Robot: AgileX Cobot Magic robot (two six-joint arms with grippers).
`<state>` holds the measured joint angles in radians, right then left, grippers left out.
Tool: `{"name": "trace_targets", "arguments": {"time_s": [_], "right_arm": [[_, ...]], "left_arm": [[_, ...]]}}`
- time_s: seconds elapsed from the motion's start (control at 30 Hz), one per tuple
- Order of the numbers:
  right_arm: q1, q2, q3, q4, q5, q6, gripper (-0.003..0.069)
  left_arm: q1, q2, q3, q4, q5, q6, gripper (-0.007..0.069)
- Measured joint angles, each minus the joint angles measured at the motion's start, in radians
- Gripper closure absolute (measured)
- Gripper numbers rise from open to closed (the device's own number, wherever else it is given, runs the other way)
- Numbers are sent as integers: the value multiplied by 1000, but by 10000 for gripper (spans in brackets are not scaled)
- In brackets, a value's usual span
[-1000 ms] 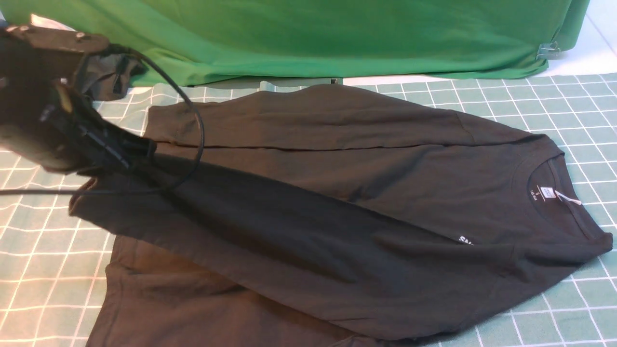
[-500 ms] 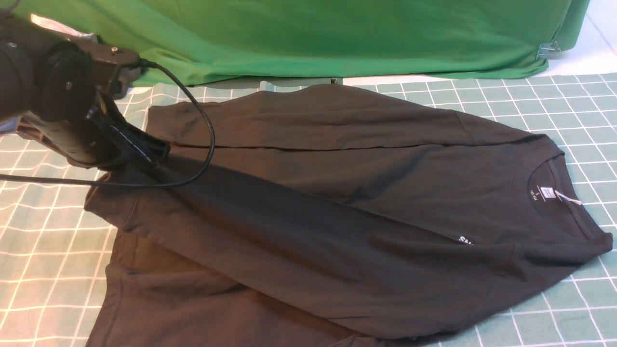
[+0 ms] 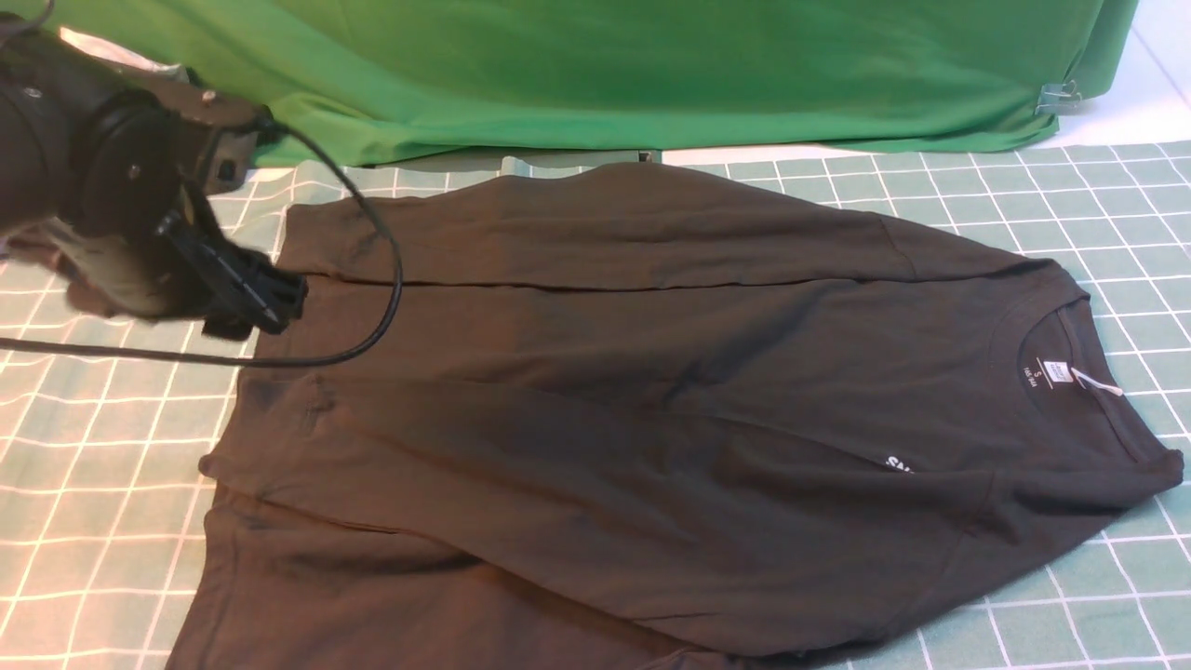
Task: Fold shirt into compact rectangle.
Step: 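Fold the left side of the black T-shirt inward over its body, then grab the top left corner of the dark shirt with the left gripper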
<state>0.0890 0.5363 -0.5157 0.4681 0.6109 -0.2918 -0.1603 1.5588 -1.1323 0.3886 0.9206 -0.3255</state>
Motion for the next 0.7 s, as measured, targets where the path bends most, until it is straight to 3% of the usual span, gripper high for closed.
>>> {"name": "trace_targets", "arguments": {"time_s": [0.17, 0.33, 0.47, 0.6, 0.7], "right_arm": [[0, 0, 0, 0, 3, 0, 613], [0, 0, 0, 1, 3, 0, 606], [0, 0, 0, 2, 3, 2, 602], [0, 0, 0, 2, 1, 2, 600], [0, 0, 0, 2, -12, 2, 594]], "left_arm": [[0, -25, 42, -111, 172, -3, 260], [0, -99, 225, -301, 163, 18, 399], [0, -170, 369, -365, 132, 20, 477], [0, -203, 469, -365, 43, 20, 473], [0, -209, 536, -365, -55, -2, 384]]}}
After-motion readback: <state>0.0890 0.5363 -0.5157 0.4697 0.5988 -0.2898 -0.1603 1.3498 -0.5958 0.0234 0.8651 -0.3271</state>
